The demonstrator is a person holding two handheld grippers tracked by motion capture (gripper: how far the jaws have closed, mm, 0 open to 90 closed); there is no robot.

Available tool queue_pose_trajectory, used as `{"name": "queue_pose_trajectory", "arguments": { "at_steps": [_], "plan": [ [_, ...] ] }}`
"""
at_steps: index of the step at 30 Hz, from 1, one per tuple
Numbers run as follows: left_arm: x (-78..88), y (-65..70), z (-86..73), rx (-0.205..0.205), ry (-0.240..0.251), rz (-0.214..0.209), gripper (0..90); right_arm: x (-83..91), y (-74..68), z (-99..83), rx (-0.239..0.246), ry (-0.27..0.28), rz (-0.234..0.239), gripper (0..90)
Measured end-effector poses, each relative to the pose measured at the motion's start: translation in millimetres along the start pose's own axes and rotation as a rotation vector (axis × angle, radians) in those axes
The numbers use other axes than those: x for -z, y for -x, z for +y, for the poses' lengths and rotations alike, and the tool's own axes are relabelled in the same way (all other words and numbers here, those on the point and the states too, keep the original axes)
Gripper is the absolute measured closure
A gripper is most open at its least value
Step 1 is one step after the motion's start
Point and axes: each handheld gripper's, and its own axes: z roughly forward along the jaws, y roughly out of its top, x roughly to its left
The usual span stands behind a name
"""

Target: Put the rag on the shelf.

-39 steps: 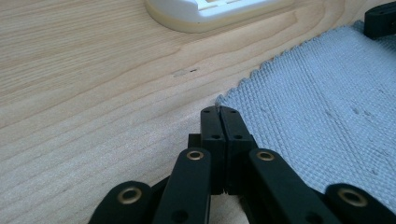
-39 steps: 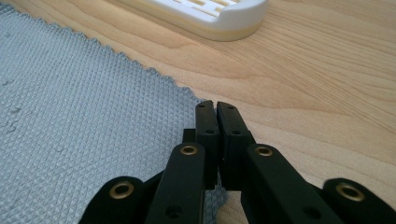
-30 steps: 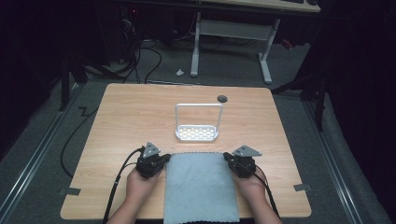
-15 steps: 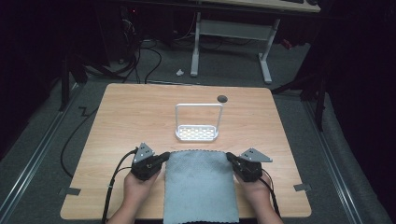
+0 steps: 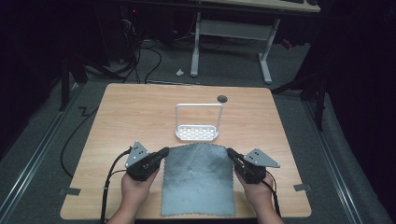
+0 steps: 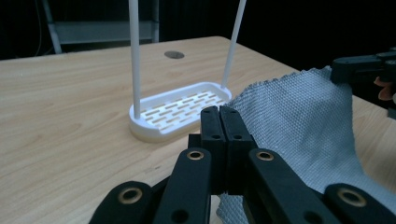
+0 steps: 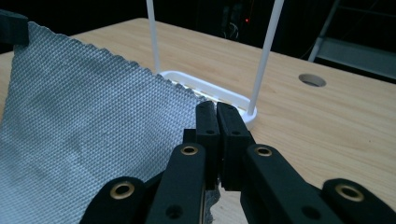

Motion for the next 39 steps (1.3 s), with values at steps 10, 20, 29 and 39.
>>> {"name": "queue_pose_trajectory", "arguments": {
  "at_steps": [10,20,29,39],
  "plan": [
    [13.9,13.0,16.7,-0.047,0.079,0.0,89.5,16.6,-0.1,15.9,0.012,0.083,-0.011,89.2],
    [19.1,23.1,42.5,-0.11,0.155,0.012,89.7,31.8,-3.9,49.8,0.041,0.192,-0.029,89.3],
    [20.3,13.3,67.6,-0.099,0.225,0.027,89.7,37.7,1.6,84.8,0.07,0.261,-0.033,89.3],
    [23.7,6.4,91.4,-0.123,0.262,0.048,89.7,41.1,5.5,105.6,0.085,0.296,-0.041,89.3]
  ]
}}
